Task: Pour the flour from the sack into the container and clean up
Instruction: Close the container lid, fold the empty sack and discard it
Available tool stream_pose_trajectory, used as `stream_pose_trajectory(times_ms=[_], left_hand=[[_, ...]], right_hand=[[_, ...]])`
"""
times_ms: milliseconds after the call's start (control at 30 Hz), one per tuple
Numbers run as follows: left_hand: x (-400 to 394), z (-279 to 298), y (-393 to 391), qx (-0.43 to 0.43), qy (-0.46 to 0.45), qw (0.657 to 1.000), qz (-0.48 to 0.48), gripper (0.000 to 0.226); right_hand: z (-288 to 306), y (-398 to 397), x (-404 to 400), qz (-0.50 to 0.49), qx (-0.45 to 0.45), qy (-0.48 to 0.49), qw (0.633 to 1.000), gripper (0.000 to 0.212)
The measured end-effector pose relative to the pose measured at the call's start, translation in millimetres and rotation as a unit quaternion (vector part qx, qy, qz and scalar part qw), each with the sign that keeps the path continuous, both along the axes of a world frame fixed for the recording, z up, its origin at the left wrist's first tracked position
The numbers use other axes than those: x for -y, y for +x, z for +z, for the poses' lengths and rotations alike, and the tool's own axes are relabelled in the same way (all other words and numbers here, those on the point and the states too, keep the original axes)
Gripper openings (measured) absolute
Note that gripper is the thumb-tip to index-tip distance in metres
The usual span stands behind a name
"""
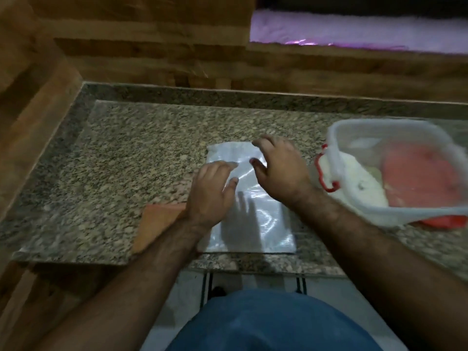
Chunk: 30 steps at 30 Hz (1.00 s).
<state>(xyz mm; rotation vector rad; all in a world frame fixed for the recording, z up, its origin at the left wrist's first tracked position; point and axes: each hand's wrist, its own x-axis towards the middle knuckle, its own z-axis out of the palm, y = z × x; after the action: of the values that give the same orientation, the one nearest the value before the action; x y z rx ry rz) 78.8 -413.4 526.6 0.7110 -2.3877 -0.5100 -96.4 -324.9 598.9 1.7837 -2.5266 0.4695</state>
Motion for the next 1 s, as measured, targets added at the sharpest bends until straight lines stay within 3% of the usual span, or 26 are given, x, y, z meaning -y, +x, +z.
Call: stream_pose_trajectory(times_ms=[167, 300, 467, 567, 667, 800, 900, 1000], left_hand=[[-51, 47, -87, -0.069, -0.046, 0.992, -0.092, 0.031], [-94, 63, -139, -0.083, -0.064, 0.982, -0.155, 0.031], [-145, 62, -186, 0.049, -0.072, 0.960, -0.267, 0.049], [-167, 54, -200, 0.142, -0.177, 0.947, -0.228, 0.057], [-172, 43, -199, 0.154, -0.240, 0.946, -0.155, 0.063], [-172, 36, -197, 0.128, -0.261, 0.948, -0.129, 0.064], [-175, 36, -199, 0.109, -0.266, 0.951, -0.112, 0.064], [-176, 36, -200, 0.096, -0.266, 0.954, -0.099, 0.063]], right_hand=[[57, -64, -64, -0.083, -0.058, -0.012, 0.995, 0.026], [72, -124, -119, -0.142, -0.017, -0.026, 0.989, 0.021], [69, -230, -205, -0.251, 0.074, -0.055, 0.964, 0.025], [41, -287, -250, -0.288, 0.156, -0.069, 0.942, 0.036], [-16, -328, -282, -0.339, 0.216, -0.073, 0.913, 0.035], [-106, -329, -308, -0.258, 0.253, 0.122, 0.924, 0.034], [-155, -317, -320, -0.207, 0.172, 0.170, 0.948, 0.045], [-161, -306, -324, -0.243, 0.076, 0.096, 0.962, 0.022]])
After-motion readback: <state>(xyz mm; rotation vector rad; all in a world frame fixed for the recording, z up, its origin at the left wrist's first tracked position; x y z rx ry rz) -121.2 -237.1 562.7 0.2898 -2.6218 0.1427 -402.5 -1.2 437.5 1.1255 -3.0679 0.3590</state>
